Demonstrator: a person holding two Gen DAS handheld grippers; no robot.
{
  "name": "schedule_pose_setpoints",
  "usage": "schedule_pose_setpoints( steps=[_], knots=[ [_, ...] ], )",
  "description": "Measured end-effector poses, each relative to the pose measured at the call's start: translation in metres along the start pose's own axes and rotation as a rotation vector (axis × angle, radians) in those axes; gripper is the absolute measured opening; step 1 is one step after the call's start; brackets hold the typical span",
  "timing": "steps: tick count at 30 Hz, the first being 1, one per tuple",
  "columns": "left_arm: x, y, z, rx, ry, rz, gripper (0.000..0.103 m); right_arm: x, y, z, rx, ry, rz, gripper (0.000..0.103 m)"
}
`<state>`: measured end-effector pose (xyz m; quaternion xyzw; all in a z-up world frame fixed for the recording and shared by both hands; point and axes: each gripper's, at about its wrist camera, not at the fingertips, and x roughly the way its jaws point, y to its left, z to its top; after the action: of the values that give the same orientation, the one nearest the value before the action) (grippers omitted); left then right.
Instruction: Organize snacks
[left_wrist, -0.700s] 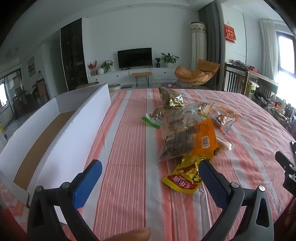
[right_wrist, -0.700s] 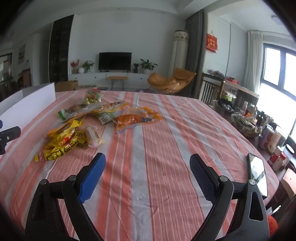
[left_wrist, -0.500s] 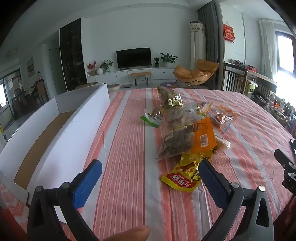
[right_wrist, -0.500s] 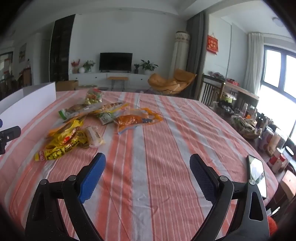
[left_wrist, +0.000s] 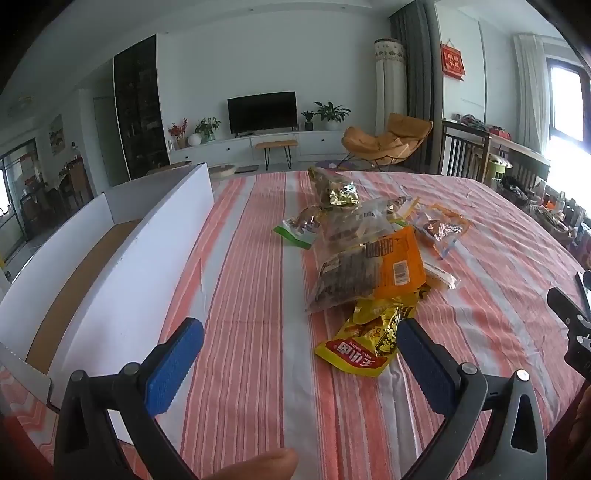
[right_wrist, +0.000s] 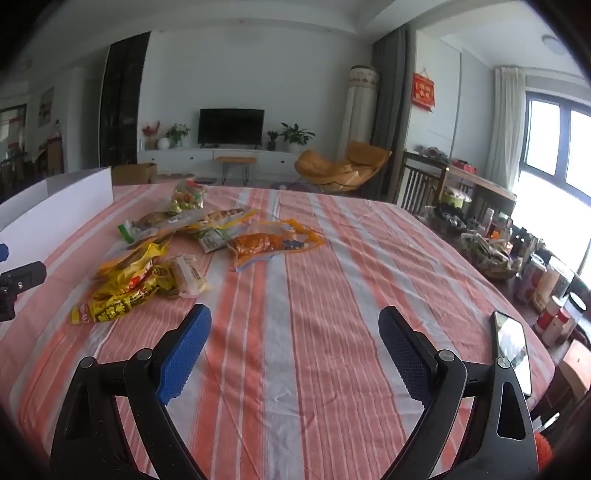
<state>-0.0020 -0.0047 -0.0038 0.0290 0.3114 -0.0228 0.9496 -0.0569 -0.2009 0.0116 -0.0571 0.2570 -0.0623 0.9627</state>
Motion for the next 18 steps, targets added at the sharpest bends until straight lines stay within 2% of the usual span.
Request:
schedule_pose_setpoints(
  steps=[18],
  knots=[
    [0.0051,0.0003,-0.0065,0.002,0.029,-0.010,0.103,0.0013,0.0028,-0.0029,-0.010,0.008,0.003,0.094]
  ],
)
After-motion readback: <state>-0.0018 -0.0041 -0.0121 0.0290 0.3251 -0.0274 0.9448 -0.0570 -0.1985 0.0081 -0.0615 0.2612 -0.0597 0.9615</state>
